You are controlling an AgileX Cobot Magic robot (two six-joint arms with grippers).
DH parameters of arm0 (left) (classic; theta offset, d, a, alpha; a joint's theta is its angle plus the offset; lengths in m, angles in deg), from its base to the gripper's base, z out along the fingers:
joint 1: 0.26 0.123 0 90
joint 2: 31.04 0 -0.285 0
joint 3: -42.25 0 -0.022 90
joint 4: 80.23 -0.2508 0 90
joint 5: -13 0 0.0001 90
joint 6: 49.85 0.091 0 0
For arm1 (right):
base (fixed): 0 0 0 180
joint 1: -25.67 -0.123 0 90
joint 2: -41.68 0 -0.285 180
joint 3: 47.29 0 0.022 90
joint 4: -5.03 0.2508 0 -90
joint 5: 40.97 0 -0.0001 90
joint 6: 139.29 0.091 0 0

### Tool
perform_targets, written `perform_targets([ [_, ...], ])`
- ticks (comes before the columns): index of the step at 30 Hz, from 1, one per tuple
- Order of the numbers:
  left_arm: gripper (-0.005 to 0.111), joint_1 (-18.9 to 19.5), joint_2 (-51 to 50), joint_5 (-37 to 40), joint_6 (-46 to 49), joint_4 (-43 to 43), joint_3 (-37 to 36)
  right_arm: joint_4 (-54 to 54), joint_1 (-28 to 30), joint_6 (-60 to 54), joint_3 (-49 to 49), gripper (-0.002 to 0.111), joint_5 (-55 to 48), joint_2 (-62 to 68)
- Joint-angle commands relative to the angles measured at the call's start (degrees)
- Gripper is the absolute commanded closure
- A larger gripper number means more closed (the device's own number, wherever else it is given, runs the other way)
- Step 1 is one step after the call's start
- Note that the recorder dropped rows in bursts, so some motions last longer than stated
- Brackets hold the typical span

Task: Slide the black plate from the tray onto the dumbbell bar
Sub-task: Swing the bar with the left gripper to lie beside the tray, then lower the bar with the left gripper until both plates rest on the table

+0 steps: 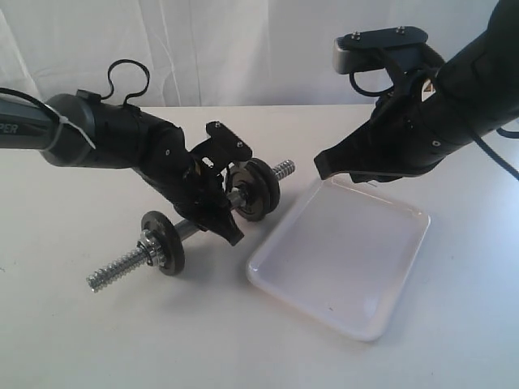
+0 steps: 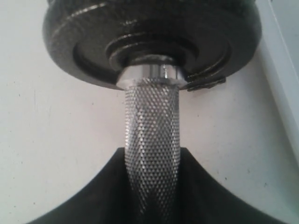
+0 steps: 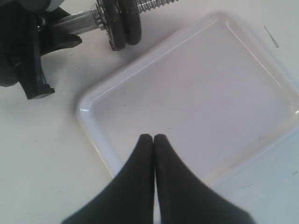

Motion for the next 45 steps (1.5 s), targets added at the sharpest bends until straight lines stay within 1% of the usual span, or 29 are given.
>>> perform_targets([
  [1, 0.107, -0.3, 2.0, -8.0, -0.3, 0.2, 5.3, -0.5, 0.3, -0.1, -0.2, 0.108, 0.6, -0.5],
  [9, 0.107, -0.3, -1.1, -8.0, -1.8, 0.3, 10.2, -0.5, 0.3, -0.1, -0.2, 0.108, 0.7, -0.5],
  [15, 0.107, -0.3, -2.5, -7.9, -1.9, 0.7, 12.5, -0.5, 0.3, -0.1, -0.2, 0.108, 0.5, -0.5],
  [20, 0.107, -0.3, -4.1, -7.1, -2.2, 4.1, 15.0, -0.5, 0.3, -0.1, -0.2, 0.108, 0.6, -0.5],
  [24, 0.107, -0.3, -5.3, -6.4, -2.2, 4.5, 16.4, -0.5, 0.3, -0.1, -0.2, 0.108, 0.7, -0.5],
  [30, 0.107, -0.3, -5.3, -6.3, -2.2, 4.5, 16.5, -0.5, 0.3, -0.1, -0.2, 0.108, 0.7, -0.5],
  [35, 0.107, -0.3, -5.3, -6.4, -4.4, 4.5, 16.5, -0.5, 0.3, -0.1, -0.2, 0.108, 0.7, -0.5],
  [45, 0.107, -0.3, -5.3, -4.1, -4.4, 4.5, 16.5, -0.5, 0.3, -0.1, -0.2, 0.108, 0.6, -0.5],
])
